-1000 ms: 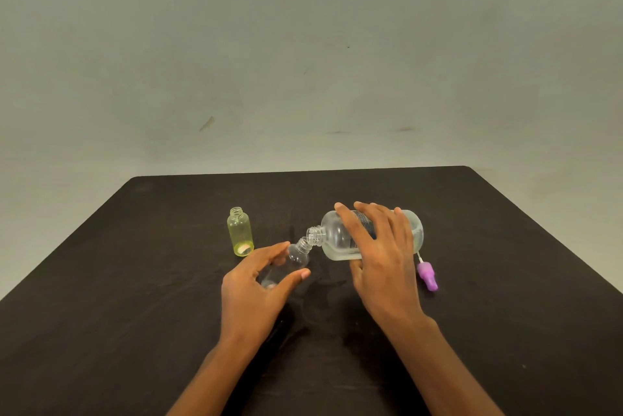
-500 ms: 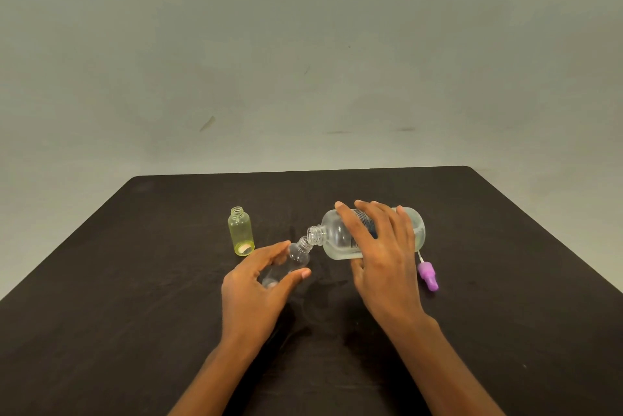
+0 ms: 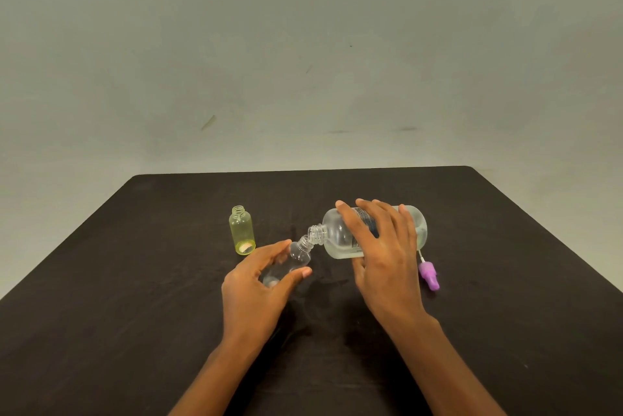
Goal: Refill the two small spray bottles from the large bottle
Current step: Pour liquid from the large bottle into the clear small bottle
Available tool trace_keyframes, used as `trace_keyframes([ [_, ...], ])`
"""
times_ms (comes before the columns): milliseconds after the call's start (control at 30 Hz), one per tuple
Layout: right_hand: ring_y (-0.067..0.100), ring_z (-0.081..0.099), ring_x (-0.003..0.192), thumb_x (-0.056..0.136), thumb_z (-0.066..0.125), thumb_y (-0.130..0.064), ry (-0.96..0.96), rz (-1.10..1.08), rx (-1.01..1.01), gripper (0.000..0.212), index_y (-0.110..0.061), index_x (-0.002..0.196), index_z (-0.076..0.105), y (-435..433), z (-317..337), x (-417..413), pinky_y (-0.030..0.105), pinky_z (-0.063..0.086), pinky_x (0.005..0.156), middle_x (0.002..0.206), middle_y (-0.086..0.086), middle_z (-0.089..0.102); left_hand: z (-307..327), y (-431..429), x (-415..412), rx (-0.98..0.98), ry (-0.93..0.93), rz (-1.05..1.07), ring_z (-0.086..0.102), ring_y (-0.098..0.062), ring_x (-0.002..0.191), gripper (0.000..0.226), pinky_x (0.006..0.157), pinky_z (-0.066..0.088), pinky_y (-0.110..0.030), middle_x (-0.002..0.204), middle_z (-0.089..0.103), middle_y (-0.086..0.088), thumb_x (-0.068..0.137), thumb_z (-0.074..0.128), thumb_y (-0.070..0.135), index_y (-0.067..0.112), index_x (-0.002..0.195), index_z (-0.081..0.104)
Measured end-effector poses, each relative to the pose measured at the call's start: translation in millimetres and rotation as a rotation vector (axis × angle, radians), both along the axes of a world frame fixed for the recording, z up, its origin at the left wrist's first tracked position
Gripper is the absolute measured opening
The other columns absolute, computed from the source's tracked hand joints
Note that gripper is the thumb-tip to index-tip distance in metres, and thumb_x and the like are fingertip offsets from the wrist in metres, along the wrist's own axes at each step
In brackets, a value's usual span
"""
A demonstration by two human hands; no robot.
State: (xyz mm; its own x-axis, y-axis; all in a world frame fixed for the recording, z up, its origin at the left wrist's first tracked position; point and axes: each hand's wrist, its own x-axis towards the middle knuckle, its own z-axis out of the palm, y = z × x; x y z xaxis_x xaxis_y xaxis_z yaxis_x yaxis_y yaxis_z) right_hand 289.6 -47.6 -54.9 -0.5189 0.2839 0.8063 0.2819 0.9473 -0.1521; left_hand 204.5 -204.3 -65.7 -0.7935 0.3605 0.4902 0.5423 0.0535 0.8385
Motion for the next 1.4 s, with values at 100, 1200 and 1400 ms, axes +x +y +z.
trace_keyframes([
  [100,0.023,0.046,0.122,0.063,0.078,0.007,-0.001,0.000,0.002,0.086,-0.029,0.134,0.046,0.2,0.1,-0.6,0.042,0.022,0.113,0.124,0.006,0.058,-0.3,0.0,0.0,-0.003,0.007,0.008,0.064,0.006,0.090,0.042,0.080,0.047,-0.009,0.091,0.070,0.017,0.059,0.083,0.029,0.038,0.096,0.066],
  [1200,0.023,0.045,0.123,0.062,0.078,0.009,-0.005,0.002,-0.006,0.089,-0.031,0.134,0.043,-1.3,1.2,0.1,0.040,0.018,0.114,0.125,0.005,0.057,-2.0,-0.1,-1.0,-0.002,0.008,0.034,0.064,0.006,0.089,0.043,0.082,0.048,-0.011,0.091,0.070,0.017,0.059,0.085,0.026,0.035,0.097,0.068],
  [1400,0.023,0.045,0.123,0.063,0.078,0.009,0.004,0.002,-0.002,0.088,-0.030,0.134,0.044,-1.7,1.3,-0.2,0.042,0.022,0.113,0.124,0.005,0.057,-1.8,0.6,-0.6,0.010,-0.004,0.032,0.064,0.005,0.089,0.043,0.083,0.049,-0.013,0.090,0.071,0.015,0.058,0.084,0.028,0.032,0.098,0.069],
])
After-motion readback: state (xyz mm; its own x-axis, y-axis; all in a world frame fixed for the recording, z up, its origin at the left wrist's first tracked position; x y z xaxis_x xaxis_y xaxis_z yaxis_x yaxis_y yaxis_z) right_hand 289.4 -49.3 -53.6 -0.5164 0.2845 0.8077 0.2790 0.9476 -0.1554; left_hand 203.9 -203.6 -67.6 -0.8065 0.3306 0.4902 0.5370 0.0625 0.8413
